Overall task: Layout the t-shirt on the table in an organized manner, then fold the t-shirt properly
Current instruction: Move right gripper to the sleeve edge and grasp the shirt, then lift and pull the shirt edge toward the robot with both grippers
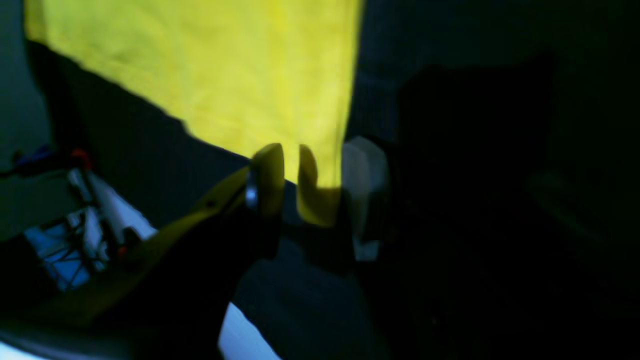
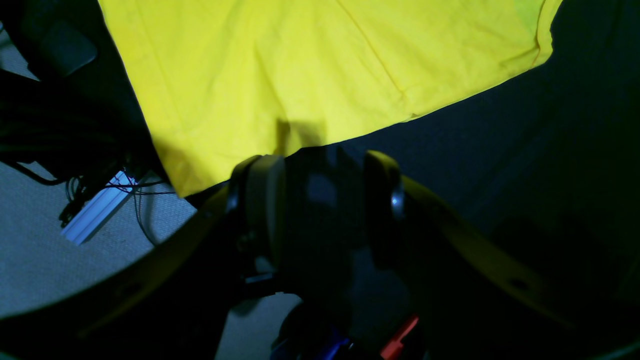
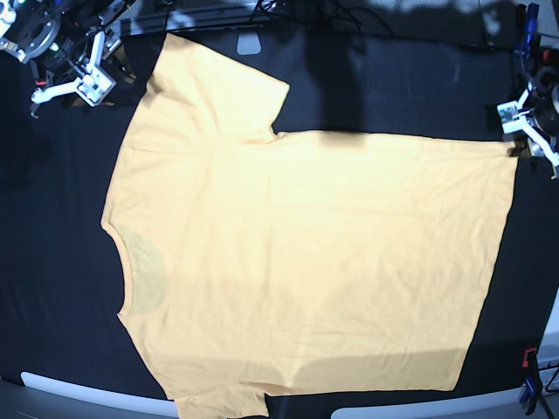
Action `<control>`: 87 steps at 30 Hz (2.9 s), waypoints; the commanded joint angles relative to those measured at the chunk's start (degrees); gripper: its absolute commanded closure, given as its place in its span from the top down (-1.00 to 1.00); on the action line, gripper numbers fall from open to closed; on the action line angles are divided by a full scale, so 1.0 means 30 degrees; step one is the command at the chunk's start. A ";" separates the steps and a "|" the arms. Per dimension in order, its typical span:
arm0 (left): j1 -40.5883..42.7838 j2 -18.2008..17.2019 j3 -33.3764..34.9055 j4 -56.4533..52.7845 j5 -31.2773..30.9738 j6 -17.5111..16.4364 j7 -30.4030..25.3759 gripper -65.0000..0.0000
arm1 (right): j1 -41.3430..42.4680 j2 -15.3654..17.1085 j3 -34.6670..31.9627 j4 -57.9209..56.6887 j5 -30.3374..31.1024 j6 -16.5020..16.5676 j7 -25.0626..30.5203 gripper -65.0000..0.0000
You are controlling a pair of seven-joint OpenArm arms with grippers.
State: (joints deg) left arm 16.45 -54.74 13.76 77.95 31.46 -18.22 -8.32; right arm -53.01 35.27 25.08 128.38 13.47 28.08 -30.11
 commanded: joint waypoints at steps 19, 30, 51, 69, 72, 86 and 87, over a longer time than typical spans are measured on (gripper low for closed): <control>-0.1362 0.1566 -0.0138 -0.0903 -0.0605 -0.0168 0.0758 -1.00 | -0.0051 0.0262 0.0058 0.0306 -0.1297 0.1581 0.0240 -0.19; -0.1370 0.1574 -0.0138 -0.0903 -0.0648 -0.0168 0.0743 -1.00 | -0.0044 0.1581 -0.3606 -0.0459 -1.0346 -0.0029 0.3024 0.01; -0.1370 0.1574 -0.0138 -0.0903 -0.0648 -0.0160 0.0903 -1.00 | 0.5268 0.1588 -1.0863 -0.5537 -1.6502 -0.2951 0.3322 0.01; -0.1370 0.1574 -0.0138 -0.0903 -0.0656 -0.0168 0.0896 -1.00 | 0.8051 0.1523 -1.4710 -0.5552 -1.6509 -0.3220 0.2652 -0.32; -0.1362 0.1574 -0.0138 -0.0903 -0.0656 -0.0168 0.0896 -1.00 | 0.8276 0.1523 -1.4710 -0.5552 -1.6517 -0.3220 0.2244 -0.59; -0.0204 0.0284 -0.0146 0.0117 -0.4918 -0.0175 0.1013 -1.00 | 0.6200 0.4313 -1.4484 -0.4342 -1.6283 -0.4699 -0.0729 -1.00; 0.0219 -0.0058 -0.0146 0.0503 -0.5231 -0.0175 0.1319 -1.00 | 0.5603 0.4481 -1.4265 -0.4000 -1.6218 -0.5158 -0.0721 -1.00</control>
State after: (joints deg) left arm 17.21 -53.47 13.74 79.11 15.51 -18.46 -5.02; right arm -36.27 47.70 -18.24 115.52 -34.35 12.99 -31.42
